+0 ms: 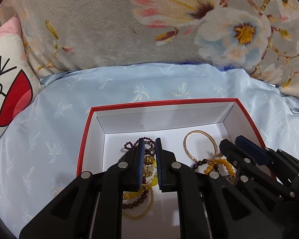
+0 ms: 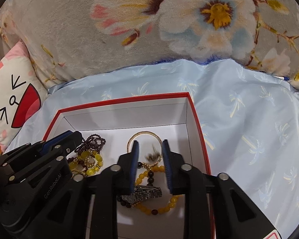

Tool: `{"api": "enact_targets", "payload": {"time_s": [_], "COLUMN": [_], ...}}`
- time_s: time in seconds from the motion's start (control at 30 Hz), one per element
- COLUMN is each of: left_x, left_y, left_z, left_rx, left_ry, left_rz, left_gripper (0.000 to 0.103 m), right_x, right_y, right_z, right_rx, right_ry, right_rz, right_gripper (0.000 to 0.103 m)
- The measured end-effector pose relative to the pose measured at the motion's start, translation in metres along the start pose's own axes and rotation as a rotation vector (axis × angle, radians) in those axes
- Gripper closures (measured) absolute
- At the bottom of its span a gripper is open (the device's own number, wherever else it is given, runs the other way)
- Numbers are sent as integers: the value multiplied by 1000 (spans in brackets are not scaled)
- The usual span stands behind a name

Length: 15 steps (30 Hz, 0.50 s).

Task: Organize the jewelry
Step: 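Open both grippers inside the box to release the gold pieces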

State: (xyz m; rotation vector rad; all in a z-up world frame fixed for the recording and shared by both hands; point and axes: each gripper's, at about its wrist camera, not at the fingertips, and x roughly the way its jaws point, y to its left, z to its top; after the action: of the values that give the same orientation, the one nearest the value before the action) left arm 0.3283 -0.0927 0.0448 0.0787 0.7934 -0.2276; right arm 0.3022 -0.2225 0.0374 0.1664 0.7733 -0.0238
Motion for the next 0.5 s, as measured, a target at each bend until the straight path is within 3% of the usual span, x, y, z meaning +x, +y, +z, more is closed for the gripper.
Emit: {"api": "enact_targets", "payload": {"time_s": [0.1,0.27,0.5], "left_x": [-2,-10,-28], "left_y": [0,0,-3], "left_z": [-2,-3,-5], "left_rx": [-1,0,10], "left_ry": [-9,-19,-40], "left_rz": [6,9,19], "left_gripper": [80,79,79], "right_x": [0,-9,-31], "right_y": [-1,0,3], "right_z": [-2,-4,-6], "right_rx": [5,7,3], "right_ry": [1,-17,-46], "right_rz": [-1,-13,-45], "right_gripper": [69,60,55]}}
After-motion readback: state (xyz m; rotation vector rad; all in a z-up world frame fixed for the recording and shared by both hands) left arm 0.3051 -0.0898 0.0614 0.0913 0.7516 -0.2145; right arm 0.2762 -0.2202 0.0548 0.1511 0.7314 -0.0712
